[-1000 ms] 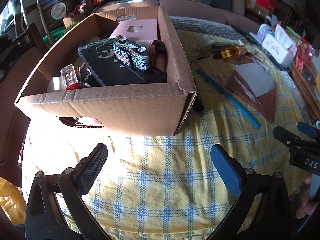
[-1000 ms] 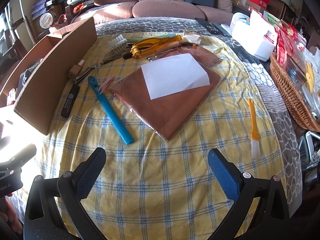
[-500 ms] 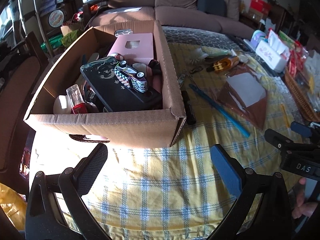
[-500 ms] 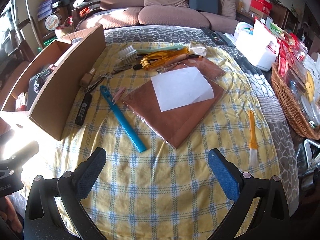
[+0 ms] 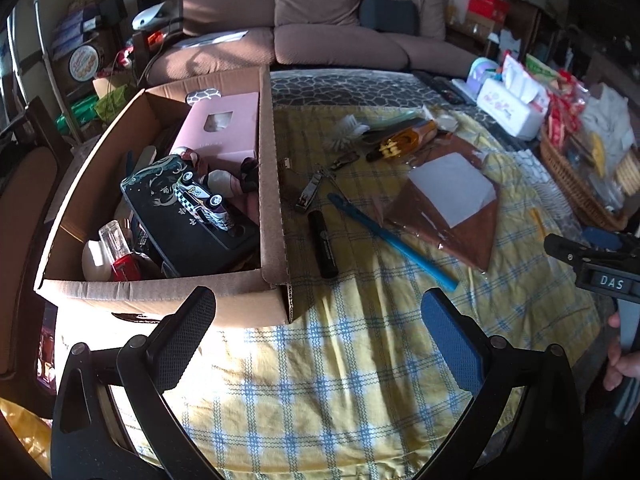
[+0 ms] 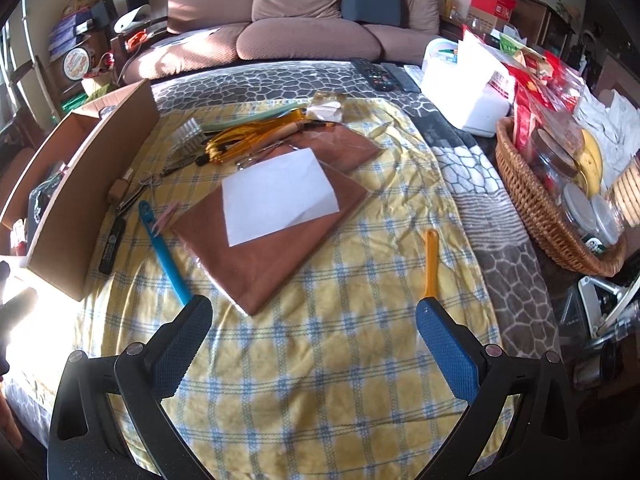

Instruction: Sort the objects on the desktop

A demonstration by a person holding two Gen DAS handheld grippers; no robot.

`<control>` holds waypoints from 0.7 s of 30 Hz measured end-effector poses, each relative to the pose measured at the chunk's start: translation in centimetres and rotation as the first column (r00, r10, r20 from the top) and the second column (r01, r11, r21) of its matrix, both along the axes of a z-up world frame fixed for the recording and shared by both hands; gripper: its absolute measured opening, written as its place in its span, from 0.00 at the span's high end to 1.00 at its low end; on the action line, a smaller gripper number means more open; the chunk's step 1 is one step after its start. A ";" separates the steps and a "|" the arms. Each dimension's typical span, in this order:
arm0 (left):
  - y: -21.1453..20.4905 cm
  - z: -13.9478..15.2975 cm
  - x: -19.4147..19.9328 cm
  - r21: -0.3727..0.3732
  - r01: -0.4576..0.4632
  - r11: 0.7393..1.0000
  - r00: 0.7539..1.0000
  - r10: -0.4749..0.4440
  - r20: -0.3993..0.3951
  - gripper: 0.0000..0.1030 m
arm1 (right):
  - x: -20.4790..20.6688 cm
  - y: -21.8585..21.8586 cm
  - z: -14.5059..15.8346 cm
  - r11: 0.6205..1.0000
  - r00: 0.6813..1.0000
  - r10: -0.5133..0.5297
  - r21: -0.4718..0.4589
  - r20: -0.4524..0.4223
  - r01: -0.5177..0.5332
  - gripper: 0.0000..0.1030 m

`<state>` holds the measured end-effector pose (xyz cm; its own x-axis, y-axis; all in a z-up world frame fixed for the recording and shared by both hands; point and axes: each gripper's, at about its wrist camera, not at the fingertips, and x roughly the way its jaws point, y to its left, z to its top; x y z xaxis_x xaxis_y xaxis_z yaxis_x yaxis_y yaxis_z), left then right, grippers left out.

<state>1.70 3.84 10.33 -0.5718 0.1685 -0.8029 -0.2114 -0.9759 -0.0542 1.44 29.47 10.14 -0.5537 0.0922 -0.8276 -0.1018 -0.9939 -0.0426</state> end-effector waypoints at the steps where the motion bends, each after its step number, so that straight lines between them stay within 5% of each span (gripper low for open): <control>1: 0.5 0.1 0.0 0.000 0.010 1.000 1.000 -0.010 -0.002 0.00 | 0.1 1.0 0.1 1.000 1.000 -0.016 0.000 0.001 0.016 0.00; 8: 4.3 0.0 0.2 0.002 0.085 0.996 0.996 -0.085 -0.002 0.00 | 0.8 7.4 -0.8 0.993 0.994 -0.104 -0.058 0.025 0.105 0.02; 13: 6.5 -0.5 0.0 0.008 0.118 0.993 0.993 -0.118 0.010 0.00 | 0.8 10.2 -2.0 0.982 0.990 -0.132 -0.131 0.057 0.139 0.24; 21: 8.6 -1.9 -0.9 0.000 0.149 0.989 0.988 -0.149 0.042 0.00 | -0.9 11.0 -4.5 0.972 0.986 -0.131 -0.180 0.108 0.149 0.44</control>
<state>0.78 12.39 8.42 -0.5063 0.2471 -0.8262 -0.3521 -0.9338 -0.0635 0.51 40.50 5.67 -0.4643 0.0018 -0.8857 -0.2445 -0.9614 0.1263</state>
